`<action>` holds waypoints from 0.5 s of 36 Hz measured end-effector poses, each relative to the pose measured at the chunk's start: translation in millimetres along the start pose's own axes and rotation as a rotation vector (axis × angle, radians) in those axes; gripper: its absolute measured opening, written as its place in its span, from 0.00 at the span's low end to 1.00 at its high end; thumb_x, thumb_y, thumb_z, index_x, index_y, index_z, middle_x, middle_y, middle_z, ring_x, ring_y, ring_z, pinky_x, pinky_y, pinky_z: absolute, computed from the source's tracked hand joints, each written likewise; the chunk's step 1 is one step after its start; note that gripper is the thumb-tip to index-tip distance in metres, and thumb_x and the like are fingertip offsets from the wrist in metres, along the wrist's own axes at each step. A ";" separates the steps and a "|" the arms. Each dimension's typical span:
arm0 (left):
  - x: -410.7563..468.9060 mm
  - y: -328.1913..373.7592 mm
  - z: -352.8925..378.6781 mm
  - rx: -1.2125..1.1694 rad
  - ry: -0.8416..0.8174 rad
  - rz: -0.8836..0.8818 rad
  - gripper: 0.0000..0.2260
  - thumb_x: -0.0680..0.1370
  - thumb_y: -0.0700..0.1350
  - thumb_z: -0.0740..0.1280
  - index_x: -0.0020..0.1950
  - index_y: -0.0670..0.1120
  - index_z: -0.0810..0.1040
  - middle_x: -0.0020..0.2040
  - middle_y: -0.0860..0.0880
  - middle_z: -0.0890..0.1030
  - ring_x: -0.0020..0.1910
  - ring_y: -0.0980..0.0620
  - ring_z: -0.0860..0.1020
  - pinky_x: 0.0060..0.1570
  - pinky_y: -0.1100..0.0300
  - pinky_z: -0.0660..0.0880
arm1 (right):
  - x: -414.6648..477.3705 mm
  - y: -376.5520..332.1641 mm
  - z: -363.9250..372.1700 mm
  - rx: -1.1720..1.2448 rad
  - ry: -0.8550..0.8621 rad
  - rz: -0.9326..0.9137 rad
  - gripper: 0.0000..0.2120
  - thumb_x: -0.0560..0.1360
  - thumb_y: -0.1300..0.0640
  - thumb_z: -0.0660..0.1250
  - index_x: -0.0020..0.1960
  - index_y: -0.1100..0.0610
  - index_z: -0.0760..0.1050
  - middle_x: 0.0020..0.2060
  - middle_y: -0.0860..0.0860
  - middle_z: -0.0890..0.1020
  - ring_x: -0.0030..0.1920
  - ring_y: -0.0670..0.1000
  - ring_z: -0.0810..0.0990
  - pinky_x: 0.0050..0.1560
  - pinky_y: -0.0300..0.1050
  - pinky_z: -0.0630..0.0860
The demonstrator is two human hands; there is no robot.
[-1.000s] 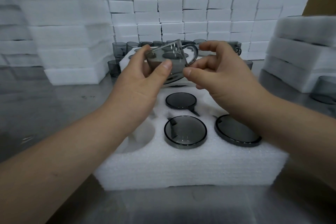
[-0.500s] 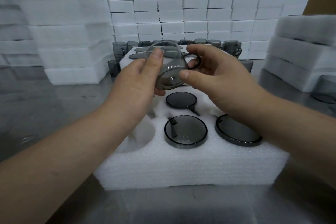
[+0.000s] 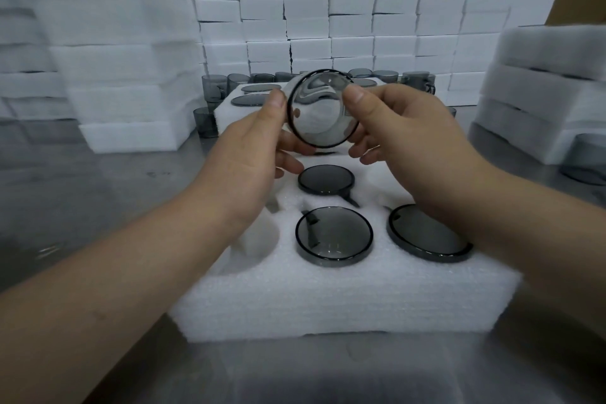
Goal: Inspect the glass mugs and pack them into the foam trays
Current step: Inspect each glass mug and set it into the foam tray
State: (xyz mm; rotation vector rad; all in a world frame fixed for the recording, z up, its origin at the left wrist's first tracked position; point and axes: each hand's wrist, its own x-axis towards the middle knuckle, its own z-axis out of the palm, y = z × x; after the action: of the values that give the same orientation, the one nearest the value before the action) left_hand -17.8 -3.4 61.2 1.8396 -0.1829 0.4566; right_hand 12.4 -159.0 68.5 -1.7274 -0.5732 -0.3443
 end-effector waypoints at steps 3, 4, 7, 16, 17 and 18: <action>-0.1 -0.2 -0.9 -0.008 -0.021 0.006 0.19 0.70 0.64 0.50 0.38 0.58 0.78 0.38 0.52 0.84 0.35 0.53 0.79 0.43 0.55 0.72 | 0.0 -1.4 -0.5 -0.010 0.003 0.020 0.20 0.66 0.36 0.62 0.40 0.53 0.76 0.26 0.44 0.79 0.28 0.44 0.78 0.34 0.41 0.75; -0.2 -0.1 -1.2 -0.005 -0.029 0.009 0.19 0.70 0.64 0.50 0.36 0.59 0.79 0.38 0.52 0.84 0.35 0.53 0.79 0.43 0.55 0.71 | -0.1 -1.6 -0.9 -0.013 0.004 0.025 0.21 0.67 0.36 0.62 0.40 0.54 0.76 0.26 0.44 0.79 0.28 0.44 0.78 0.34 0.41 0.76; -0.7 0.0 -1.2 0.007 -0.053 0.031 0.18 0.70 0.63 0.51 0.32 0.66 0.79 0.38 0.53 0.84 0.35 0.54 0.79 0.42 0.56 0.71 | -0.7 -1.4 -1.5 -0.004 0.009 0.034 0.18 0.73 0.38 0.63 0.40 0.54 0.76 0.24 0.45 0.79 0.27 0.44 0.77 0.33 0.40 0.76; -1.3 -0.3 -1.5 -0.042 -0.063 0.039 0.17 0.70 0.62 0.53 0.34 0.61 0.79 0.37 0.52 0.84 0.34 0.53 0.79 0.42 0.56 0.71 | 1.2 -0.6 -0.5 0.013 0.003 0.038 0.17 0.69 0.37 0.62 0.39 0.51 0.75 0.26 0.44 0.79 0.27 0.44 0.78 0.32 0.41 0.75; -1.4 -0.5 -1.3 -0.044 -0.063 0.041 0.17 0.70 0.62 0.53 0.34 0.61 0.79 0.37 0.51 0.84 0.34 0.53 0.79 0.42 0.56 0.71 | 1.4 -0.4 -0.6 0.014 -0.004 0.035 0.17 0.67 0.37 0.61 0.39 0.51 0.75 0.26 0.44 0.79 0.28 0.44 0.78 0.33 0.41 0.75; -1.5 -0.6 -1.4 -0.046 -0.061 0.044 0.17 0.70 0.62 0.53 0.34 0.61 0.79 0.38 0.51 0.84 0.34 0.53 0.79 0.42 0.56 0.71 | 1.6 -0.5 -0.6 0.013 -0.013 0.029 0.17 0.67 0.37 0.61 0.39 0.50 0.75 0.26 0.43 0.79 0.29 0.44 0.79 0.33 0.41 0.75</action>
State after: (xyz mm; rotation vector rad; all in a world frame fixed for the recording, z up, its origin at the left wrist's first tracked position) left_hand -19.3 -2.1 60.4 1.8083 -0.2732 0.4238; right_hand 13.5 -159.2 69.9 -1.7251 -0.5587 -0.3087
